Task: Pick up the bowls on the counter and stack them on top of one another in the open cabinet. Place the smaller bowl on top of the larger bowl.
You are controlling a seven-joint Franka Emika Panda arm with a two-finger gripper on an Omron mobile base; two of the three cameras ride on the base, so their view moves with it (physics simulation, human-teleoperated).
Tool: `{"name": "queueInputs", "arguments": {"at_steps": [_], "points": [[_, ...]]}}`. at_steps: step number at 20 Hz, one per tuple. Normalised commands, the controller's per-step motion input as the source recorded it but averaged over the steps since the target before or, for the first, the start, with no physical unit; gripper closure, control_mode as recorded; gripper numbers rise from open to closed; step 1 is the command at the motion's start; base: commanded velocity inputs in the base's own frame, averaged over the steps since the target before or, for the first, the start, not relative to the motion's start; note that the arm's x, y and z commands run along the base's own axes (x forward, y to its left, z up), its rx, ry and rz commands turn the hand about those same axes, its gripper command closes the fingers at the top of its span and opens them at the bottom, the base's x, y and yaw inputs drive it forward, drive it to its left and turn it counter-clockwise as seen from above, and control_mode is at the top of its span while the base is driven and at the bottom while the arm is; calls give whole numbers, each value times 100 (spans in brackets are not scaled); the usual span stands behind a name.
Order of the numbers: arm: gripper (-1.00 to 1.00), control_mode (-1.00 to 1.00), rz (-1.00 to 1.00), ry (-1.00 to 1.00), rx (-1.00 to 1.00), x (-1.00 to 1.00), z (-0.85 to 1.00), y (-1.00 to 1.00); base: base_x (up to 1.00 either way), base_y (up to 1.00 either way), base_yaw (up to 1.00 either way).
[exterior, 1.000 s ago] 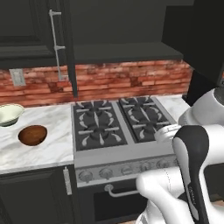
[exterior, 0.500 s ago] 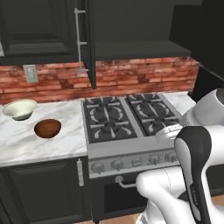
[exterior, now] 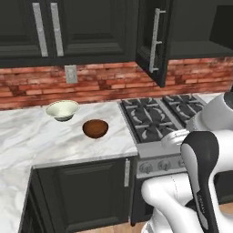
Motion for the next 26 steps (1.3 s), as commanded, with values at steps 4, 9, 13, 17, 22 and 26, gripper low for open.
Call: {"name": "queueInputs", "arguments": {"at_steps": [4,9,13,17,22,26], "points": [[-100,100,0,0,0,0,0,0,-18,83,0],[-100,100,0,0,0,0,0,0,-5,35,0],[-100,100,0,0,0,0,0,0,3,12,0],[-100,100,0,0,0,0,0,0,38,30,0],[-100,100,0,0,0,0,0,0,51,40,0],[-100,100,0,0,0,0,0,0,50,42,0]]}}
